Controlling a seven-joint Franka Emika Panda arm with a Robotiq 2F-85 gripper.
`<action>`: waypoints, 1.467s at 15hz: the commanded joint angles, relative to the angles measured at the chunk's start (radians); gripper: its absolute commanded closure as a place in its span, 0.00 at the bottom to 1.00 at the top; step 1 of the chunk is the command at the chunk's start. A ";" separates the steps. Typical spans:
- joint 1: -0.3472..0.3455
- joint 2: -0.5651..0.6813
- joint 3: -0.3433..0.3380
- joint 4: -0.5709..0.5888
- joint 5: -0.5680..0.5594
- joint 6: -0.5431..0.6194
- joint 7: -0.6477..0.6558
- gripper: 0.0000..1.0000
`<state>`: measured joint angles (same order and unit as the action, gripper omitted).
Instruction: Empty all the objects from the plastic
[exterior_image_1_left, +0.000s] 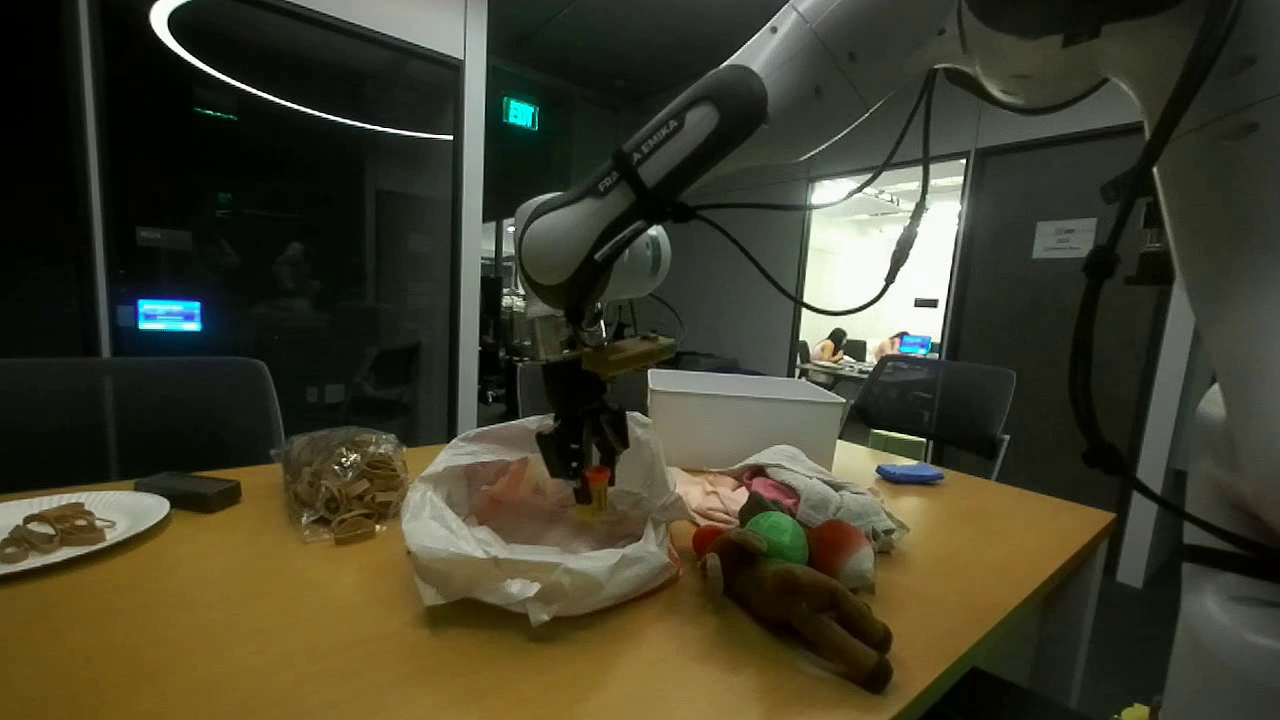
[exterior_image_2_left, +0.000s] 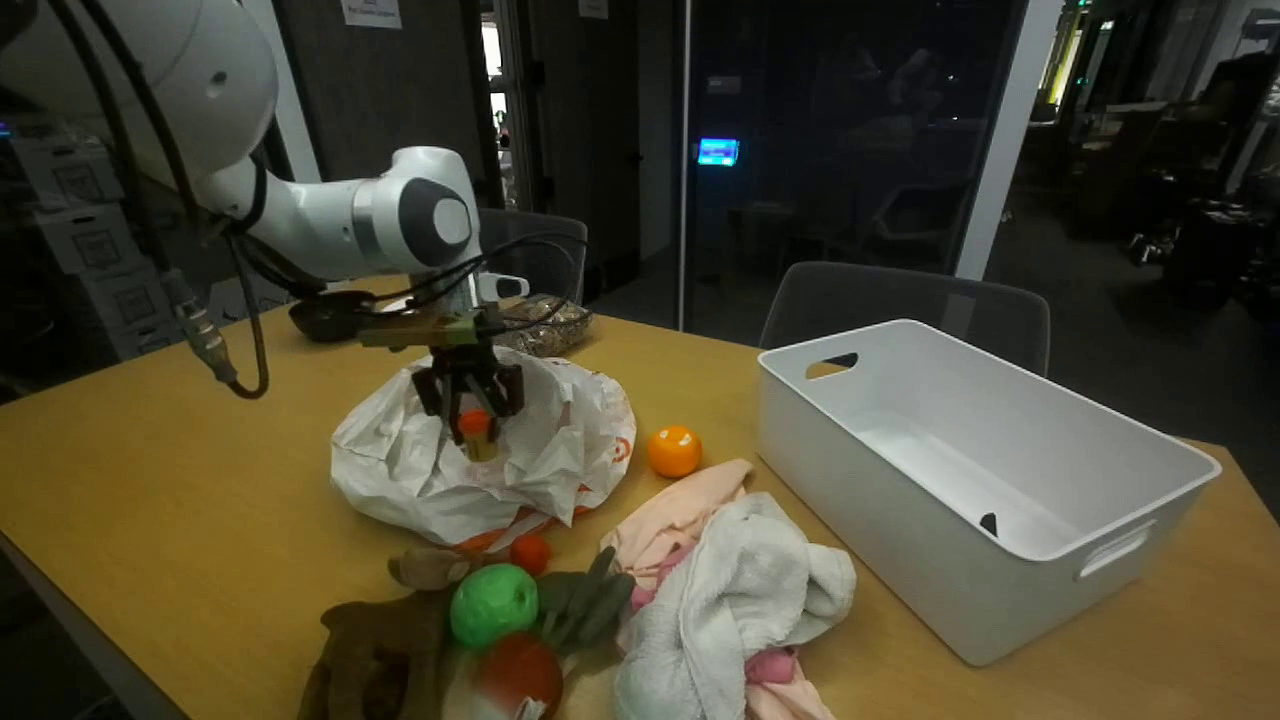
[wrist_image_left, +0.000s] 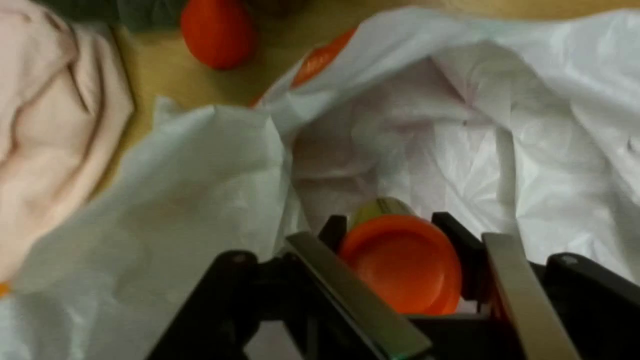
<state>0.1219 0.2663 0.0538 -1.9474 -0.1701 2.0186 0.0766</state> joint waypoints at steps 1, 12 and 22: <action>-0.007 -0.108 0.002 -0.032 -0.008 -0.200 -0.025 0.76; -0.055 -0.272 -0.030 -0.272 -0.330 -0.252 0.148 0.76; -0.126 -0.279 -0.076 -0.414 -0.489 0.257 0.223 0.76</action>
<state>0.0154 0.0257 -0.0100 -2.3160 -0.6622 2.1570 0.2929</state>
